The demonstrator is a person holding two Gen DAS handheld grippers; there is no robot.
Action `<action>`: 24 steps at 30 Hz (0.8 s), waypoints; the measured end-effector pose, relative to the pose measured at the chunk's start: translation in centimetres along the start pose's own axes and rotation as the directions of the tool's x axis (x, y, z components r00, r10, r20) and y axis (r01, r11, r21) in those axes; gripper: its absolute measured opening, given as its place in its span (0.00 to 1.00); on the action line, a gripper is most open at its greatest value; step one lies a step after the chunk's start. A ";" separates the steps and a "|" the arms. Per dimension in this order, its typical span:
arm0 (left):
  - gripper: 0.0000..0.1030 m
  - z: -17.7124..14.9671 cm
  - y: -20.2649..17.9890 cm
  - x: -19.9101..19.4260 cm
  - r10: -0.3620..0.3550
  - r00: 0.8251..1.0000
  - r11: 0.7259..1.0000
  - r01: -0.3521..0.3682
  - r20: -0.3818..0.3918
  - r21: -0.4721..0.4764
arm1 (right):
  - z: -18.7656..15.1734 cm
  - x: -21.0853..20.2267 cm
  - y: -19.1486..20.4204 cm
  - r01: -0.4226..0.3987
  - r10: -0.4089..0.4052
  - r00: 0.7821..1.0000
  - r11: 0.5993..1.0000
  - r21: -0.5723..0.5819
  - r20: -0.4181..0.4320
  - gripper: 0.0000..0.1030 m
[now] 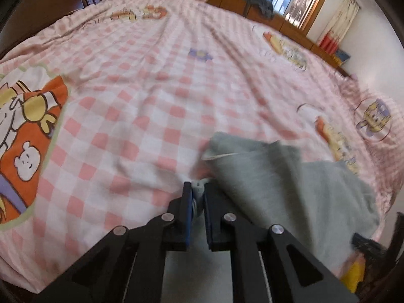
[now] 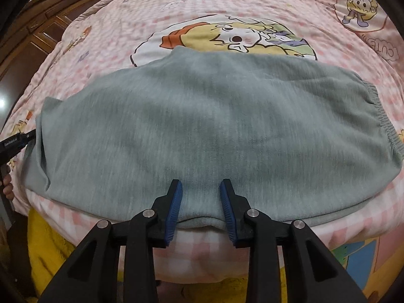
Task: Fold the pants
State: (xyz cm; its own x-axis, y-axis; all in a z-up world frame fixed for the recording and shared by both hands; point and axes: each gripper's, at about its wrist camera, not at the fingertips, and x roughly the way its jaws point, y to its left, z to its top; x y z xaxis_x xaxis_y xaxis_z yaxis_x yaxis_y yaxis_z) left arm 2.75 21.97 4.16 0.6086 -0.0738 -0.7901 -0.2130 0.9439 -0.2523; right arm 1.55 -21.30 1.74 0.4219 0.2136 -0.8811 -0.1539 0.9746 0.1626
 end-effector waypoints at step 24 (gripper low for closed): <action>0.33 -4.0 0.6 -4.8 0.043 0.992 0.998 -0.038 -0.121 0.044 | -0.4 -1.2 0.5 0.006 -0.006 1.000 1.000 0.003 0.009 0.32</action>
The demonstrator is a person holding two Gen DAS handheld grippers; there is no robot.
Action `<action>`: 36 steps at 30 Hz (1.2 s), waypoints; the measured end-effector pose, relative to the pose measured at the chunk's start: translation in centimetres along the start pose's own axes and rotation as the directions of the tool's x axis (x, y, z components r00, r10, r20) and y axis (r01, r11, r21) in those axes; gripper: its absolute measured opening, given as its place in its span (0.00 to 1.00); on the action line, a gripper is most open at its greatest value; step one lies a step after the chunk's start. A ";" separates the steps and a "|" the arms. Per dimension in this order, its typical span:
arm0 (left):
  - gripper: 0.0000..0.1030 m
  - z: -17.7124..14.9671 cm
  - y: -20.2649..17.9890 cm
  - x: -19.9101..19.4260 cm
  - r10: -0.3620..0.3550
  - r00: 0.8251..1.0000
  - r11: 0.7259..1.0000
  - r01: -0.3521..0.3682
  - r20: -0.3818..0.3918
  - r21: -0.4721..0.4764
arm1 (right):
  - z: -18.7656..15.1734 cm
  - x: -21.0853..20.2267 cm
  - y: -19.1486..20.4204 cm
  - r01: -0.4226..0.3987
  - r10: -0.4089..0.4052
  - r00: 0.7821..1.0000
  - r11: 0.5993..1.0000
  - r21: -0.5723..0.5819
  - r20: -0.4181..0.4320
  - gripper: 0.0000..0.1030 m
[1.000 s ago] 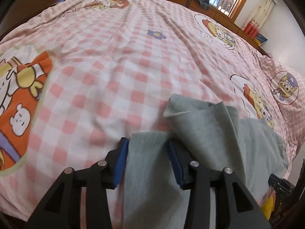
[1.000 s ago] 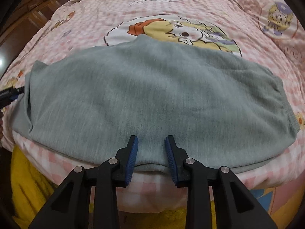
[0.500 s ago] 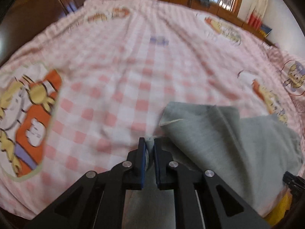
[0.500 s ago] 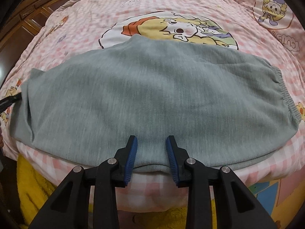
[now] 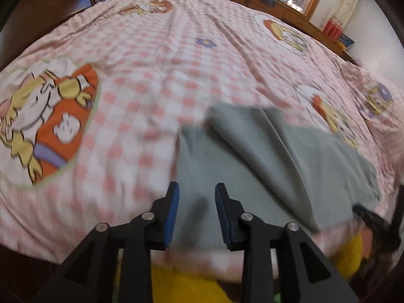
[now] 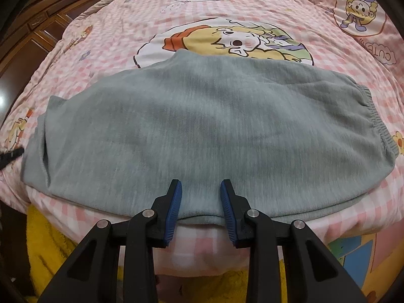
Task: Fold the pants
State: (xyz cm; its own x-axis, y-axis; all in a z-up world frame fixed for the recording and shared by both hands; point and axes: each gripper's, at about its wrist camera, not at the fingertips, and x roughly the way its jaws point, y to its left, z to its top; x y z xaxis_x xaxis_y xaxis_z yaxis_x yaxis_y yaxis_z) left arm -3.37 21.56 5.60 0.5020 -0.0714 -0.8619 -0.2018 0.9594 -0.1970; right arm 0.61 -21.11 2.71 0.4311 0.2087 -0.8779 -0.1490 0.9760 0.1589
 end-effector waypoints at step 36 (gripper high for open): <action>0.47 1.8 -5.5 -1.8 -0.013 0.997 1.000 0.013 0.082 -0.001 | -0.6 -1.3 -0.2 0.036 -0.036 0.999 0.999 -0.004 -0.028 0.35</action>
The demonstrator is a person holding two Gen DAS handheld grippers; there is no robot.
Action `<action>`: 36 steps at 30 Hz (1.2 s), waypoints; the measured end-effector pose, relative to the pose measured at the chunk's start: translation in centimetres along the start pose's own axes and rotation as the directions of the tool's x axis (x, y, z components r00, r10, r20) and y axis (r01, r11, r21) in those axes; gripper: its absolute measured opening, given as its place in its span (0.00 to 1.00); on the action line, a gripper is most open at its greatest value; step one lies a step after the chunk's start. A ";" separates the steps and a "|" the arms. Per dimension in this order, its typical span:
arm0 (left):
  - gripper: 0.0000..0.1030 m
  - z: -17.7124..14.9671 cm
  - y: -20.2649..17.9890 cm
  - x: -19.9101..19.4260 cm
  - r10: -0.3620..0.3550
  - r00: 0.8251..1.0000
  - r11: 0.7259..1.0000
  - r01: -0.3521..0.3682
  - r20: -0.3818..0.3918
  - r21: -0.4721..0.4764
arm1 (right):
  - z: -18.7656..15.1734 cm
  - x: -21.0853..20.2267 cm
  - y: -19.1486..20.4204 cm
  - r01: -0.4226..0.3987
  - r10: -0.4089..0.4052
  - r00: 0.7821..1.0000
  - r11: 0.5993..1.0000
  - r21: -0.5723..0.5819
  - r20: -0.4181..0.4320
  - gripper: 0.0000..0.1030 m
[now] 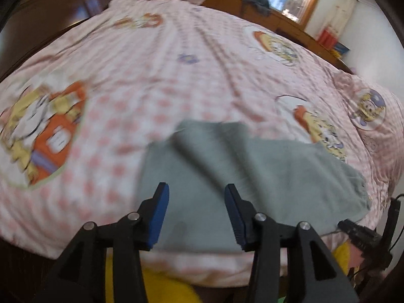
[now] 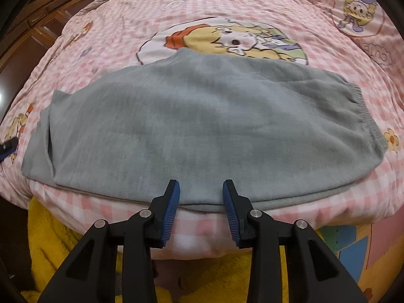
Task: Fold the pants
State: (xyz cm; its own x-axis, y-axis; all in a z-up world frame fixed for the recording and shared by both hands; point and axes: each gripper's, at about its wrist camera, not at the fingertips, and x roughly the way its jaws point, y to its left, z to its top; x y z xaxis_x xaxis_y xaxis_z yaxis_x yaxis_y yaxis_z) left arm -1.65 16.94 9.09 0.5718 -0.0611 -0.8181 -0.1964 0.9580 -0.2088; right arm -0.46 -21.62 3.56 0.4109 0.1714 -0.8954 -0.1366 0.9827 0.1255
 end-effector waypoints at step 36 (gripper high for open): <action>0.32 3.1 0.9 8.2 -0.006 1.000 0.982 0.008 0.009 -0.191 | 0.2 0.4 5.7 -0.146 0.152 0.988 0.972 -0.183 0.018 0.71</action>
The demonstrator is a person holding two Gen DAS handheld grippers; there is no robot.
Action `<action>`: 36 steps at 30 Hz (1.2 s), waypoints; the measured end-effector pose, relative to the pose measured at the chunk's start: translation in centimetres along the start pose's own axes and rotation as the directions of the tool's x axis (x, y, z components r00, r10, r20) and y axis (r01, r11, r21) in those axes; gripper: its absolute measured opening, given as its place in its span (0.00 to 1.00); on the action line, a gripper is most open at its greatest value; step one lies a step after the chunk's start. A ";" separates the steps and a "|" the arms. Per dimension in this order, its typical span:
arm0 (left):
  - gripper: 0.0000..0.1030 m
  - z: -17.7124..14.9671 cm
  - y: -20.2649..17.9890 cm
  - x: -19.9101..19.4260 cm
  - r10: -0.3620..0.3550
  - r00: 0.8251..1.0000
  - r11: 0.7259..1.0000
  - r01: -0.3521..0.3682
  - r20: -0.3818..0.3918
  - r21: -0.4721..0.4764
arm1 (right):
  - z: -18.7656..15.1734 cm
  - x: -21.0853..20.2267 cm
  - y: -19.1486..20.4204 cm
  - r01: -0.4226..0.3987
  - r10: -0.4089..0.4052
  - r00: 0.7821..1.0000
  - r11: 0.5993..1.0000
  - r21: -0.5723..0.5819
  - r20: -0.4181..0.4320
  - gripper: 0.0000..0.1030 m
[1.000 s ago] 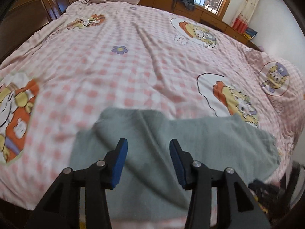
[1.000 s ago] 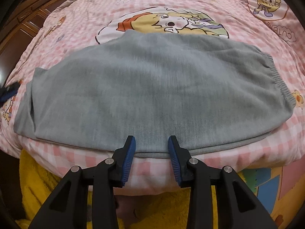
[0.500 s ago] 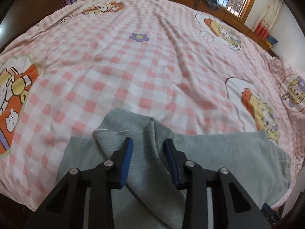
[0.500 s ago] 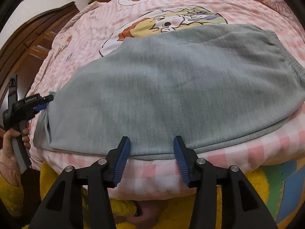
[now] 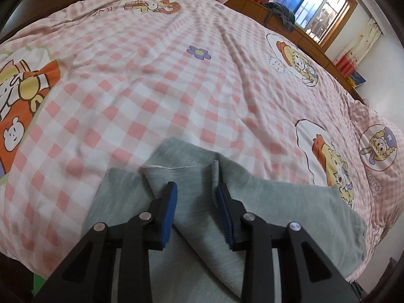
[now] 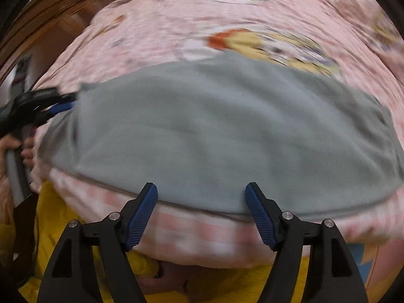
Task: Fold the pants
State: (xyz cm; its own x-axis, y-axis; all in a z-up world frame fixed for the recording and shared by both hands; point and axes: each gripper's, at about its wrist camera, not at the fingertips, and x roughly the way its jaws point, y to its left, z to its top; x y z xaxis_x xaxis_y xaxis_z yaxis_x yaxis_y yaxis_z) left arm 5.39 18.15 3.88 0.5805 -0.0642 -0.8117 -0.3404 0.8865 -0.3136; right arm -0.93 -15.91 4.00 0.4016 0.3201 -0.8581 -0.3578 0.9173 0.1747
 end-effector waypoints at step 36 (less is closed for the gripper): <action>0.16 -7.7 8.4 -6.5 0.090 0.994 0.996 -0.088 -0.067 0.030 | 3.2 5.9 18.5 -0.319 0.263 0.946 0.866 -0.386 -0.192 0.19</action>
State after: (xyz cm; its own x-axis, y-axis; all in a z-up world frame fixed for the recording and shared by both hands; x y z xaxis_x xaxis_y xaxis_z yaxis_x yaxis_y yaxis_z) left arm -6.96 22.51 2.71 0.4969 -0.0151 -0.8677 -0.3678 0.9019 -0.2263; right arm -2.51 3.69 3.74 0.1236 0.4979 -0.8584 -0.7630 0.6007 0.2386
